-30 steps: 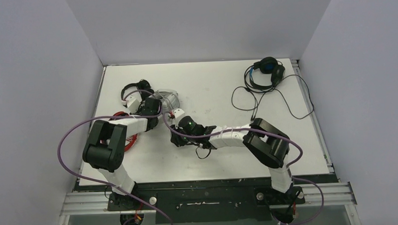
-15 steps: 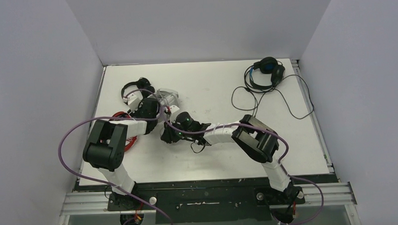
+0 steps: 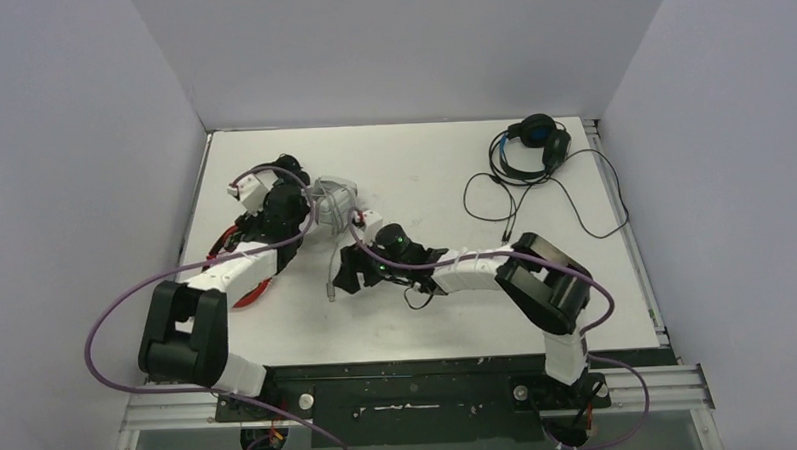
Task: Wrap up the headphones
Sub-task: Reset both arms
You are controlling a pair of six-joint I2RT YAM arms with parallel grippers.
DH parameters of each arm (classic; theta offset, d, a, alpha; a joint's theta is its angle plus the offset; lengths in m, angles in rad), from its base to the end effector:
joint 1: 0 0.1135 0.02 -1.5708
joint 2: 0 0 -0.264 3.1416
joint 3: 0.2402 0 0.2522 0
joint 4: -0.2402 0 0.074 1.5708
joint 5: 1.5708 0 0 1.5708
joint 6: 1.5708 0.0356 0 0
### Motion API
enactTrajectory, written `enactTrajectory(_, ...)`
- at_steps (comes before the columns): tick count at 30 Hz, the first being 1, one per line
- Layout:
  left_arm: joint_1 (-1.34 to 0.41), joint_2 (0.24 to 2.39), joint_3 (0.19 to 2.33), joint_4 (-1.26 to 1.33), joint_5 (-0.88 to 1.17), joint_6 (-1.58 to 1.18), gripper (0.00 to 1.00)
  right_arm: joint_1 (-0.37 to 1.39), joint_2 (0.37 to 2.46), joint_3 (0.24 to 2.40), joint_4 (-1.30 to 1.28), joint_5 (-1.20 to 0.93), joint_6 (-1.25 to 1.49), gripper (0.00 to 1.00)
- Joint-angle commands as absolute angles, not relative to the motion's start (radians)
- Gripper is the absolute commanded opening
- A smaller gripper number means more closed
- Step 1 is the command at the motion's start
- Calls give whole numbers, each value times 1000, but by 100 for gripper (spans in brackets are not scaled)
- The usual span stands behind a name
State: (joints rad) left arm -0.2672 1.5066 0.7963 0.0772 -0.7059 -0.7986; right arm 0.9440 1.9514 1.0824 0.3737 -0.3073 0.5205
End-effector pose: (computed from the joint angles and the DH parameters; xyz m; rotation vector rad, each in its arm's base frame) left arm 0.3045 -0.0594 0.2029 -0.8876 1.8367 0.1202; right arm 0.2359 0.3440 0.1590 -0.6808 2.1713 1.1644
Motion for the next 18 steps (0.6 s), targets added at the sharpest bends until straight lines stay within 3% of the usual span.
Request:
enactTrajectory(1, -298, 1347, 797, 2, -596, -728, 82, 901, 1728, 959, 433, -246, 495, 73)
enactTrajectory(4, -369, 1239, 751, -22, -531, -613, 87, 874, 1601, 862, 403, -167, 447, 74)
enactTrajectory(5, -407, 1208, 734, -19, -523, -575, 95, 861, 1554, 828, 388, -135, 433, 75)
enactTrajectory(6, -453, 1176, 711, -16, -525, -544, 97, 849, 1510, 789, 374, -96, 424, 75)
enactTrajectory(12, -721, 963, 442, 143, -599, -428, 97, 751, 1130, 463, 365, 244, 390, 79)
enactTrajectory(18, -783, 768, 263, 260, -638, -321, 97, 728, 765, 255, 359, 527, 196, 81)
